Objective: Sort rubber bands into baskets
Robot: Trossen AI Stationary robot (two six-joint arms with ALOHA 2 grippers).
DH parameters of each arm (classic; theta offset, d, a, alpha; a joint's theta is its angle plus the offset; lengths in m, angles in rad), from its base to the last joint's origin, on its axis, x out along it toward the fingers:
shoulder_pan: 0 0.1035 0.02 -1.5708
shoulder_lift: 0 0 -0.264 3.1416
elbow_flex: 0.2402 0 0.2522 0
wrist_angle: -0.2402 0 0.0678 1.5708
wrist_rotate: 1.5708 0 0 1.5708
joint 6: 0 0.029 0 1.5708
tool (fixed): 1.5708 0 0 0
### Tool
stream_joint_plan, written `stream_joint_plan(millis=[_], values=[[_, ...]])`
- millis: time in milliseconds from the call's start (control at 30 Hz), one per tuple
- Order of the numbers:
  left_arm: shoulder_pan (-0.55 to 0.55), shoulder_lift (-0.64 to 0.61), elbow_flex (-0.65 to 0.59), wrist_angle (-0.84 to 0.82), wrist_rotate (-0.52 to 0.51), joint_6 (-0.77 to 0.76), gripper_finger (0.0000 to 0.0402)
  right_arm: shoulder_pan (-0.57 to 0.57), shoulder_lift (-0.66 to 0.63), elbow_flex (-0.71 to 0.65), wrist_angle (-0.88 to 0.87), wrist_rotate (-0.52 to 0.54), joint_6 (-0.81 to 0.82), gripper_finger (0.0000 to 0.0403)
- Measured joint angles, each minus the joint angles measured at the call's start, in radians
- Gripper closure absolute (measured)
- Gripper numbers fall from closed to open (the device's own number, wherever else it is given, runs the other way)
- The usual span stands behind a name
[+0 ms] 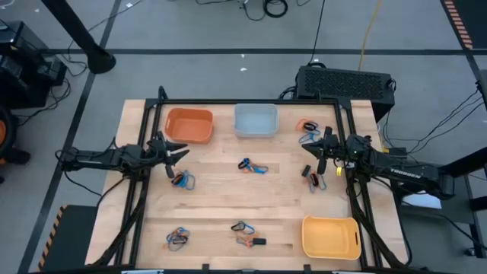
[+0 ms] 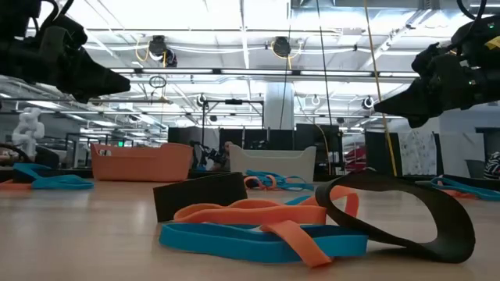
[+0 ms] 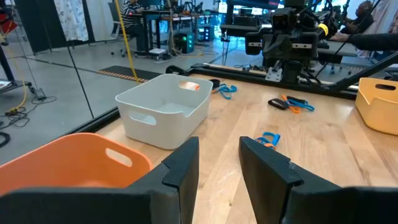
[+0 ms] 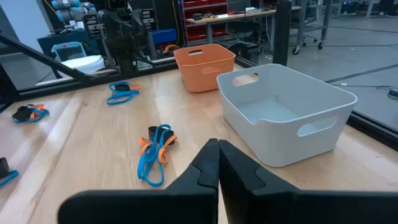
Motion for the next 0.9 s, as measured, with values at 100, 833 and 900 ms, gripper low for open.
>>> stream_joint_plan(millis=[100, 833, 900], values=[[0.000, 0.000, 0.000, 0.000, 0.000, 0.000, 0.0278, 0.000, 0.000, 0.000, 0.000, 0.000, 0.000, 0.0403], [0.000, 0.001, -0.002, 0.019, 0.000, 0.000, 0.0278, -0.092, 0.142, 0.000, 0.012, 0.003, 0.000, 0.0403], [0.000, 0.001, -0.002, 0.019, 0.000, 0.000, 0.0278, -0.092, 0.143, 0.000, 0.016, 0.003, 0.000, 0.0403]])
